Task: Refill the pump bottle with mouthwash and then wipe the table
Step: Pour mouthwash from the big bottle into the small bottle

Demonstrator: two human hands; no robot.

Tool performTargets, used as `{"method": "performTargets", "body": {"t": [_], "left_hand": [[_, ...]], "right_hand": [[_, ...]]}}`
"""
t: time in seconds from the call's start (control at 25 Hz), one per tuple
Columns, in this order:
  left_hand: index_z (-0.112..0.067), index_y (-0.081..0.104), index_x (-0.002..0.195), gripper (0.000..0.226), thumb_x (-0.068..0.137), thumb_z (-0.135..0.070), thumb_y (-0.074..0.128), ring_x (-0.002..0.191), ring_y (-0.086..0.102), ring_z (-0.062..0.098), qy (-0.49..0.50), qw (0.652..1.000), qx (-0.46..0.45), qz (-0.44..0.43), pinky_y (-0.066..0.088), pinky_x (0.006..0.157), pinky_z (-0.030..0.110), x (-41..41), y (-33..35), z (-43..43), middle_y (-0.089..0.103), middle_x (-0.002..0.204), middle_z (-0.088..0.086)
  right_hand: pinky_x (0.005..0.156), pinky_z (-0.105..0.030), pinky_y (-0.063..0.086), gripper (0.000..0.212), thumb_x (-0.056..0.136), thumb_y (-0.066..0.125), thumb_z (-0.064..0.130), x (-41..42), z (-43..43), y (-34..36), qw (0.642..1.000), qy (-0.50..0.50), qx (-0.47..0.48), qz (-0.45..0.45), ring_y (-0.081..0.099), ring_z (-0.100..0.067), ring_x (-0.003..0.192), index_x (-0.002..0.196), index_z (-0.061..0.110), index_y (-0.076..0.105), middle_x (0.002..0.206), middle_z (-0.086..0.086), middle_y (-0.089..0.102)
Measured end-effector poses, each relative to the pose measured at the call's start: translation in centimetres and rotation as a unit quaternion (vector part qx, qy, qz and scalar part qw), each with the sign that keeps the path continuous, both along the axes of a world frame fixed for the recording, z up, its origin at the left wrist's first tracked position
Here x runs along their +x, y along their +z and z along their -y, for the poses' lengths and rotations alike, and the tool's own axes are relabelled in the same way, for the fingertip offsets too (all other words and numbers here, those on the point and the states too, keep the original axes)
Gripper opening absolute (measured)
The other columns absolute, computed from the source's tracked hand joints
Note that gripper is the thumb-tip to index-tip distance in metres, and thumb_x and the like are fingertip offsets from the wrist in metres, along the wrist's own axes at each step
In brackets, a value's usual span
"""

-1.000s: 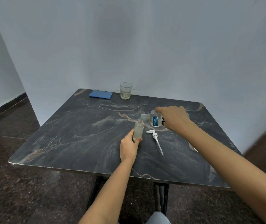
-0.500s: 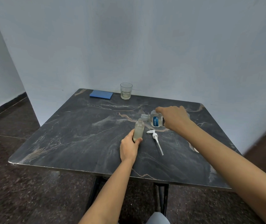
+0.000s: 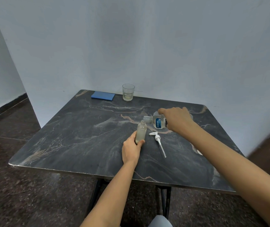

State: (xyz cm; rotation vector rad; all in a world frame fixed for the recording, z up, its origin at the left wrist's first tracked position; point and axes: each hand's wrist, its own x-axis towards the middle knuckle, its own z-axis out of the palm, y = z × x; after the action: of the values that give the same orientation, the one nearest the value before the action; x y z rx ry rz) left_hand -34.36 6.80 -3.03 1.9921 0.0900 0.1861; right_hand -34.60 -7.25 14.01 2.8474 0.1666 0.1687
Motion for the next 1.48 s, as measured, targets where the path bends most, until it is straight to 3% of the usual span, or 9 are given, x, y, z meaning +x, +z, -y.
{"method": "performTargets", "body": {"t": [1.48], "left_hand": [[-0.027, 0.053, 0.134, 0.048, 0.088, -0.029, 0.067, 0.104, 0.063, 0.016, 0.000, 1.000, 0.004, 0.005, 0.050, 0.092, 0.035, -0.07, 0.07, -0.02, 0.068, 0.116, -0.003]], "right_hand": [[0.094, -0.043, 0.038, 0.053, 0.090, 0.054, 0.006, 0.17, -0.09, 0.15, 1.000, -0.003, -0.016, -0.004, 0.058, -0.031, 0.110, 0.136, 0.028, 0.040, 0.119, -0.008, 0.063]]}}
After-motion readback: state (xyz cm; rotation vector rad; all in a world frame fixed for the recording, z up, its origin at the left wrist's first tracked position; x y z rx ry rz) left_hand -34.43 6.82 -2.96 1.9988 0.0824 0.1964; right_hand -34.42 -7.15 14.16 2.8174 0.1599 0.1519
